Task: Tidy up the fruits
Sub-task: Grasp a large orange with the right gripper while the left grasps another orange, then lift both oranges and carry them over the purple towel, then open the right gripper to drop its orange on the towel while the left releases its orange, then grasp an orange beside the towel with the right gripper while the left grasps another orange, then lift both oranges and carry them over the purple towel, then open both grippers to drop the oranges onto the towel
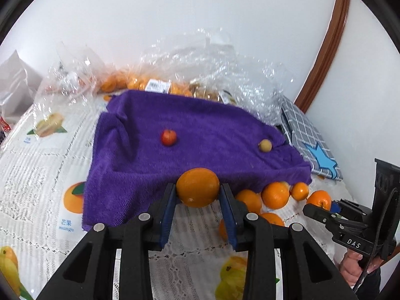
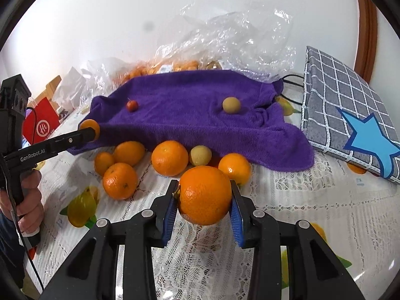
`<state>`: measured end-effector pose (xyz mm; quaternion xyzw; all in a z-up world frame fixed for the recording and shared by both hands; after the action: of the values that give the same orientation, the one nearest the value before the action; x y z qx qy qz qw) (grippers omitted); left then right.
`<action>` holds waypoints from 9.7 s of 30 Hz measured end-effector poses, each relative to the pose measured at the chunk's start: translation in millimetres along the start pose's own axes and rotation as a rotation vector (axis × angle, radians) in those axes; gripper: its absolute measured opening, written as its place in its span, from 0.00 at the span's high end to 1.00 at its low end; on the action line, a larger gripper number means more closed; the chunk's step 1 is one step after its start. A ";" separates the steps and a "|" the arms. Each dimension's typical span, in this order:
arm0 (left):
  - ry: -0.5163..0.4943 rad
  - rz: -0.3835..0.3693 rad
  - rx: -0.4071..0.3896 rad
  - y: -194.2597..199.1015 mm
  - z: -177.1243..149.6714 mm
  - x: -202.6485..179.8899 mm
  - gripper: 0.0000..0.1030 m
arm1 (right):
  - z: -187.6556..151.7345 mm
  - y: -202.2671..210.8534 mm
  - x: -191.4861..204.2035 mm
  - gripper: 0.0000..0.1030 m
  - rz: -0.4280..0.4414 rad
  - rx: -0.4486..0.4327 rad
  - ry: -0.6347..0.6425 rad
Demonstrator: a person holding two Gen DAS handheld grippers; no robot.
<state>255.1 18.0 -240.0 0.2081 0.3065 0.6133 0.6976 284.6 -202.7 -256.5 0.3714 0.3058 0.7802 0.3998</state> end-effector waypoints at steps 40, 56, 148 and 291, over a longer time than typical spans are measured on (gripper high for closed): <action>0.069 0.071 -0.143 1.5 102.1 15.8 0.67 | 112.9 19.3 -32.9 0.63 -0.046 -0.172 -0.044; 0.064 0.108 -0.042 -52.8 65.7 25.0 0.67 | 93.6 -41.1 -60.0 0.63 -0.021 -0.090 -0.112; -0.013 -0.108 0.089 5.4 -22.8 -25.3 0.54 | 9.7 -6.8 -45.7 0.69 -0.104 0.038 -0.061; 0.045 0.164 0.078 -80.3 58.4 45.8 0.66 | 84.2 -92.1 -7.6 0.40 -0.054 0.066 0.057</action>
<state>356.1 55.1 -259.0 0.2458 0.3275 0.6605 0.6294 393.6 -148.6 -285.2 0.3536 0.3524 0.7688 0.3997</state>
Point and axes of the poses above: each gripper's, at about its wrist camera, not at the fingertips, and y roughly against the way its jaws point, x to its left, z to its top, the point moved 10 cm from there along -y, roughly the way its jaws point, and after that the axes turned 10 degrees about z, right-handed, at the moved point
